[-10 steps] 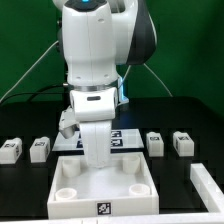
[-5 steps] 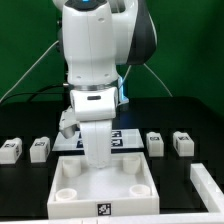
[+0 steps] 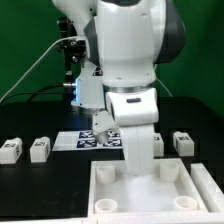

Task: Assemble one leg

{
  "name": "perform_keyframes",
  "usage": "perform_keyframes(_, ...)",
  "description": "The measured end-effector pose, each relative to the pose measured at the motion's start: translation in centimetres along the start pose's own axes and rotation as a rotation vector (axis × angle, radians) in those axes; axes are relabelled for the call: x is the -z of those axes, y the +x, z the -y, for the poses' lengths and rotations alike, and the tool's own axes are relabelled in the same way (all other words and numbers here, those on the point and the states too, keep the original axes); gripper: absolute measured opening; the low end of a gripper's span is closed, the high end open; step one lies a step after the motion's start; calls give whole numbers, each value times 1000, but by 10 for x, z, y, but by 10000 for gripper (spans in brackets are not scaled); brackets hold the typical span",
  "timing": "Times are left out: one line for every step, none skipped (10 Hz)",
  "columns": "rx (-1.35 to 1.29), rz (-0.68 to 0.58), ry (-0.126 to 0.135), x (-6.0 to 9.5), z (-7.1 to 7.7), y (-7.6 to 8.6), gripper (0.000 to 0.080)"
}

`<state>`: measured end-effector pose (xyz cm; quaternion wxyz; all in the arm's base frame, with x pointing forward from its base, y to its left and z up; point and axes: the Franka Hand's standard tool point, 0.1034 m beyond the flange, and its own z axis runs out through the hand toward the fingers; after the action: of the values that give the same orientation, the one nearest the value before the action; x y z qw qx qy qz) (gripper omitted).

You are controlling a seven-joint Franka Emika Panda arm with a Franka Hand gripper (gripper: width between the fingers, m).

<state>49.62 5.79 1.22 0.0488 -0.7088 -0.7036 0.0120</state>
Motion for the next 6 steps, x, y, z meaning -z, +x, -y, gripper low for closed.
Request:
perform_keyframes(-1, 0, 11, 1, 0, 4, 65)
perform_keyframes(-1, -1, 18, 1, 0, 7, 65)
perform_keyframes(-9, 1, 19, 1, 0, 7, 65)
perform_keyframes(-12, 1, 18, 1, 0, 7, 65)
perform_keyframes(-13, 1, 19, 0, 1, 6, 139)
perform_keyframes(-14, 1, 19, 0, 1, 6, 139)
